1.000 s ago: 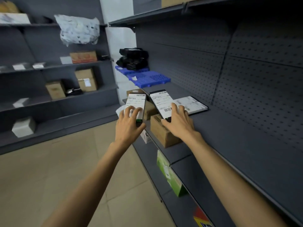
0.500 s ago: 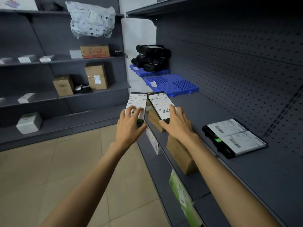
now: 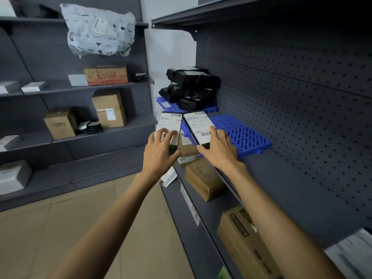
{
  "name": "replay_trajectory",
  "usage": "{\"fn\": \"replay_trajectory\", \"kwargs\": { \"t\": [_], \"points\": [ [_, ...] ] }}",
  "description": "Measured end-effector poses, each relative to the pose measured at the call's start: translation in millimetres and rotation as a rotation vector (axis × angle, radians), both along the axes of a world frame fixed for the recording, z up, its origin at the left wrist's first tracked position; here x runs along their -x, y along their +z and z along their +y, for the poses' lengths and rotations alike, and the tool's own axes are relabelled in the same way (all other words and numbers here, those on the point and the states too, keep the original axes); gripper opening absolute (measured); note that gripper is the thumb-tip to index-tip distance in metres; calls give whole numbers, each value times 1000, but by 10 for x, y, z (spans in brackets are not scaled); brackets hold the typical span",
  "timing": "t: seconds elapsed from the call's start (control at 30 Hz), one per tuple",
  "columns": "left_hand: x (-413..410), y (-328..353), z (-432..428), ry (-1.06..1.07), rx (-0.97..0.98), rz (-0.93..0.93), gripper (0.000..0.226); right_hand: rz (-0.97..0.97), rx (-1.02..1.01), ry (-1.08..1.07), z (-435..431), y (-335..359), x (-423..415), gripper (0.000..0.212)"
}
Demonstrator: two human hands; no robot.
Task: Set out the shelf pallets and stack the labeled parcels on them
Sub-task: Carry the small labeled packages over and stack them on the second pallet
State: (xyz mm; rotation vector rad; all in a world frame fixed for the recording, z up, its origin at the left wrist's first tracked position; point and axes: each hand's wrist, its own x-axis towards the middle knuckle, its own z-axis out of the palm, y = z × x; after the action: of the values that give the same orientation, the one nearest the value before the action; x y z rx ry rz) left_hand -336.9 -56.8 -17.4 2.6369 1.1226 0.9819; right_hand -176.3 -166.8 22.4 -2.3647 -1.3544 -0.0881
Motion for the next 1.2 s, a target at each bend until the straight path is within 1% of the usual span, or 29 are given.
{"fn": "replay_trajectory", "kwargs": {
  "t": [0.17,0.3,0.43,0.57,0.7,0.93,1.2],
  "points": [
    [-440,-32,804,-132,-25,3,52,7,5,-99,597,-56,-337,78],
    [-877,3,1393,-284,-21,32,54,35,-2,-270,974,-66,-568,79],
    [-1284,31,1774,-437,-23,54,57,39,6,-424,1137,-57,-701,76],
    [-1746,-18,1933,-592,-33,81,56,47,6,-579,1135,-137,-884,76],
    [-2175,-109,1977,-699,6,145,58,61,42,-685,1089,-298,-1088,76],
    [-2641,-216,2127,-843,18,270,60,150,36,-781,1107,-494,-1326,78],
    [-2829,-279,2283,-981,73,360,60,199,109,-883,1182,-673,-1209,79]
  ]
}}
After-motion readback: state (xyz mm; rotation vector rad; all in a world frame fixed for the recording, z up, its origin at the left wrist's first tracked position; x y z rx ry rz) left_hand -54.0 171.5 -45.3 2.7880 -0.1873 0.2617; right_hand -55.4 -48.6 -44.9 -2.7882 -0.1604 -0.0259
